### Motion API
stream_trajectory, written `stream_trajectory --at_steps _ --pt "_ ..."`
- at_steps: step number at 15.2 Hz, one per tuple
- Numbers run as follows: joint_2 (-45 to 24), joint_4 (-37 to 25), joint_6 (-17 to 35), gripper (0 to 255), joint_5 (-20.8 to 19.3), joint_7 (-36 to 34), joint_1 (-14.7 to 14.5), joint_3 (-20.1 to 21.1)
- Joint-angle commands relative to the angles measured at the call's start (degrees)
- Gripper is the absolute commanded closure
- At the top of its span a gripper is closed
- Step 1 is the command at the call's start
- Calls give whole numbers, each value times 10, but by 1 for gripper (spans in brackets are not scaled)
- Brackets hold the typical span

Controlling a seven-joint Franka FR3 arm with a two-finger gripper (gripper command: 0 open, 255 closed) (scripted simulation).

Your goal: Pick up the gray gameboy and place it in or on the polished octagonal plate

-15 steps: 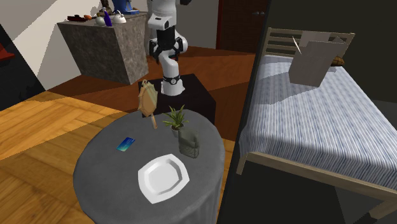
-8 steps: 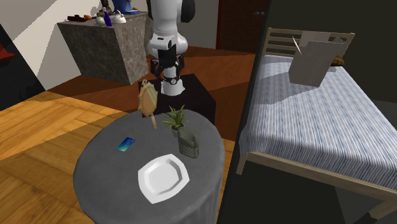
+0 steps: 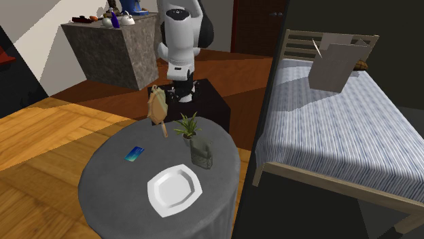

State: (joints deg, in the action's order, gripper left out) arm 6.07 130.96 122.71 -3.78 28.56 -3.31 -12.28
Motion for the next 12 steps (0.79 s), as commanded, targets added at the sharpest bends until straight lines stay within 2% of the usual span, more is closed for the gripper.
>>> stream_trajectory --at_steps 1,8,12 --pt "-42 -20 29 0 13 25 -2 -3" --pt "-192 -123 94 0 66 103 1 8" --pt "-217 -127 117 0 74 111 4 12"
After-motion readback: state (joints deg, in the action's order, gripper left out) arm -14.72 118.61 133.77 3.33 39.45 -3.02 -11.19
